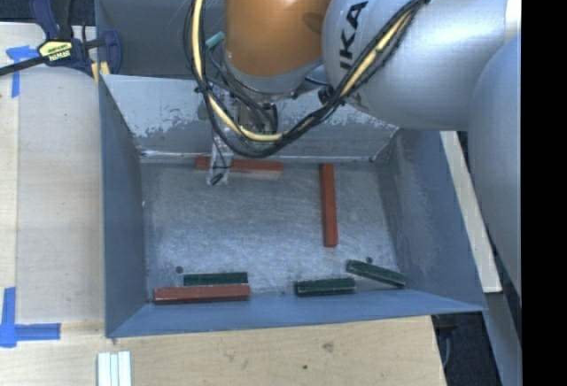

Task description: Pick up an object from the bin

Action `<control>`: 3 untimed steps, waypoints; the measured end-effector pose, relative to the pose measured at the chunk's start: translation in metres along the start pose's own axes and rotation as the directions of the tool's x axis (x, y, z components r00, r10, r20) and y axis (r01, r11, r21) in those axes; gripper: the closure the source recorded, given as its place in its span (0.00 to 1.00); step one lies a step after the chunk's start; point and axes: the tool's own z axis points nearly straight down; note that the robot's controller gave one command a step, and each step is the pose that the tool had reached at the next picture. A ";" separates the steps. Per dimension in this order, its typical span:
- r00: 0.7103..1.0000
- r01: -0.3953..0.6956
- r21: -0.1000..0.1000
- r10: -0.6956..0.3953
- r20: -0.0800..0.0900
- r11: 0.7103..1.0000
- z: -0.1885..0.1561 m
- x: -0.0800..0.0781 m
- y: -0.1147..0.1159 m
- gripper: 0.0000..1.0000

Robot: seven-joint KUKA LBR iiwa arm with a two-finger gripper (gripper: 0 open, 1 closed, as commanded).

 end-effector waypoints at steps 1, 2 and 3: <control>0.994 0.106 0.001 -0.106 0.000 0.994 0.179 -0.021 -0.072 0.00; 0.893 0.450 0.003 -0.450 0.013 0.893 0.143 -0.020 -0.045 0.00; 0.946 0.326 0.002 -0.326 0.006 0.946 0.139 -0.019 -0.079 0.00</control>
Offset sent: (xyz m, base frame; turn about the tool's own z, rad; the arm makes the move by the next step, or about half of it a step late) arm 0.0216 -0.0690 -0.1747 -0.1083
